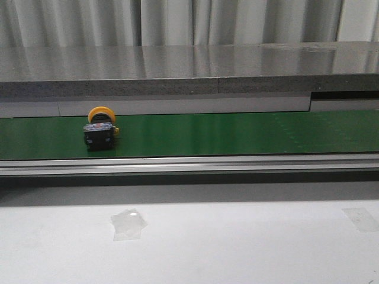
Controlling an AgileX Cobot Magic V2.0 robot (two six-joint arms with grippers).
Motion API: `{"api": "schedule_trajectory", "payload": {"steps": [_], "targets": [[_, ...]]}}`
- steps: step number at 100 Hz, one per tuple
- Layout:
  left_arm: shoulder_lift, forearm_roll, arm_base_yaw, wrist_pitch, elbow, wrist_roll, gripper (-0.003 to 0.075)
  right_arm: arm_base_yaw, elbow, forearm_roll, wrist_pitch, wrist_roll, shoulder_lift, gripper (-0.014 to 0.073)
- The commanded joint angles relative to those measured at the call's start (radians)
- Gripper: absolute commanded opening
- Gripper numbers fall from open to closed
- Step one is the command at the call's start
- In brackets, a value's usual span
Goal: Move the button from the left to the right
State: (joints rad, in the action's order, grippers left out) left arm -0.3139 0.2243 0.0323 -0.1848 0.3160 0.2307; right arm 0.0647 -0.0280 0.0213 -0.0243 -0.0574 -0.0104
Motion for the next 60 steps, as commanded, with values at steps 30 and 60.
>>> {"api": "schedule_trajectory", "payload": {"steps": [30,60], "targets": [[-0.006,0.007,0.009,0.073,0.027,-0.001,-0.002,0.001,0.114,-0.054,-0.026,0.002,-0.011,-0.0068],[-0.006,0.007,0.009,0.073,0.027,-0.001,-0.002,0.001,0.38,-0.075,-0.319,0.002,0.171,-0.0068]]}}
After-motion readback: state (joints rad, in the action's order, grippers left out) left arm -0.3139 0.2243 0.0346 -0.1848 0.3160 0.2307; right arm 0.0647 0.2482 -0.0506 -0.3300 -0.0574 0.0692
